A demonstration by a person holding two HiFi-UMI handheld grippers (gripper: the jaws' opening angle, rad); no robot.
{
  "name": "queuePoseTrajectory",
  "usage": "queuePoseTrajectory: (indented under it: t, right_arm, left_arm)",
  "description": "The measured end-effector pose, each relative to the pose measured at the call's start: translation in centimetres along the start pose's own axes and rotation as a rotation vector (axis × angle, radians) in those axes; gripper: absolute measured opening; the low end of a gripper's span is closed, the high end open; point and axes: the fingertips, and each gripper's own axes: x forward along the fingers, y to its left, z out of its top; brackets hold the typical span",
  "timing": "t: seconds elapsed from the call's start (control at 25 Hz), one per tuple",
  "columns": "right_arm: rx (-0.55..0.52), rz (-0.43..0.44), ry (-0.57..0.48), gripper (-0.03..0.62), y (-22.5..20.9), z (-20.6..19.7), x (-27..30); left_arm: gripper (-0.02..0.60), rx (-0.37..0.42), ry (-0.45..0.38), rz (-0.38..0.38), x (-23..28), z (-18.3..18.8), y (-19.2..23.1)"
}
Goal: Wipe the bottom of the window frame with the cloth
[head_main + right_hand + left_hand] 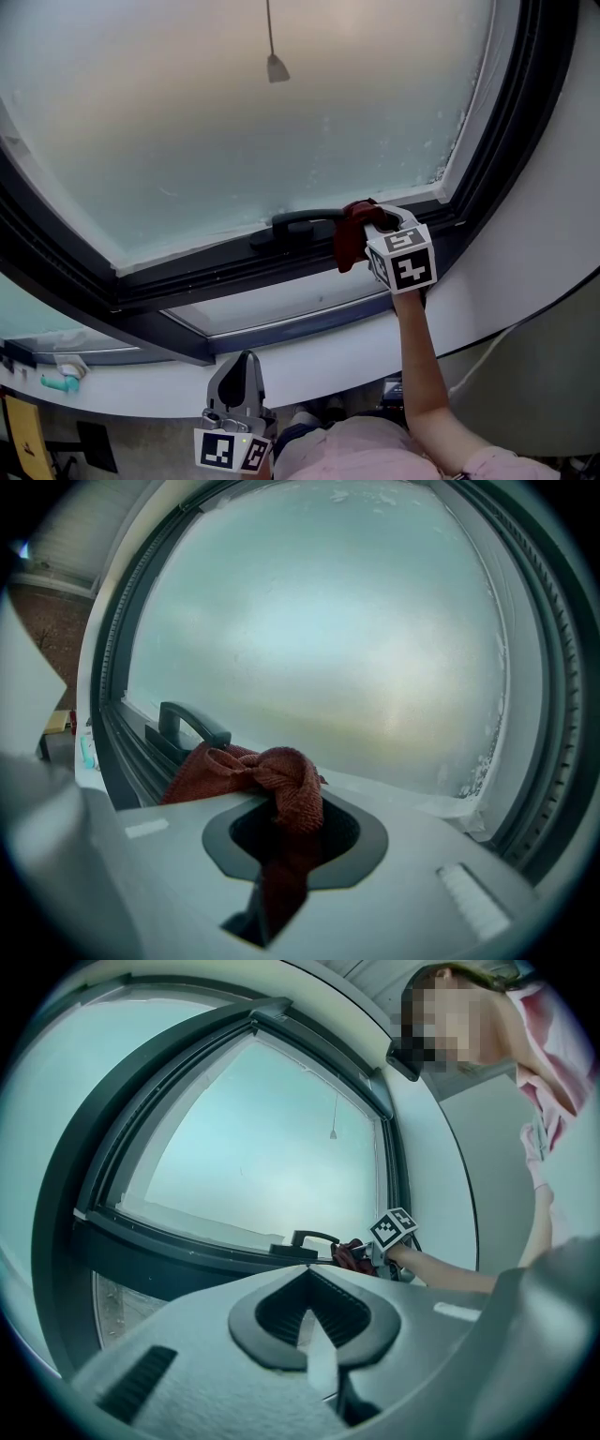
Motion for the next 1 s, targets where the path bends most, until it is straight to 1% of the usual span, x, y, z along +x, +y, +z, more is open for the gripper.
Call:
queuePoseTrajectory:
  t: [0.16,0.32,0.64,1.0]
  right_arm:
    - [-0.016,0.011,-0.02,0.058,-0.2,0.1,0.0]
    - [-0.011,0.021,-0.015,0.058,-0.7,-0.2,-0.2]
    - [-0.009,0.035,-0.016,0.058,-1.5,-0.4,-0.4]
    - [-0.002,0.035,-0.024,0.057,-2.1,-0.6,-0.5]
  left_arm:
    - [0.002,0.003,-0.006,0.005,0.5,-0.6,-0.9]
    - [0.002,0.006,-0.009,0.006,0.5,-0.7,-1.7]
    - [0.002,0.009,-0.032,0.03,0.5,-0.2,-2.1]
    - [0.002,0.009,-0.04,0.053,-0.2,-0.1,-2.1]
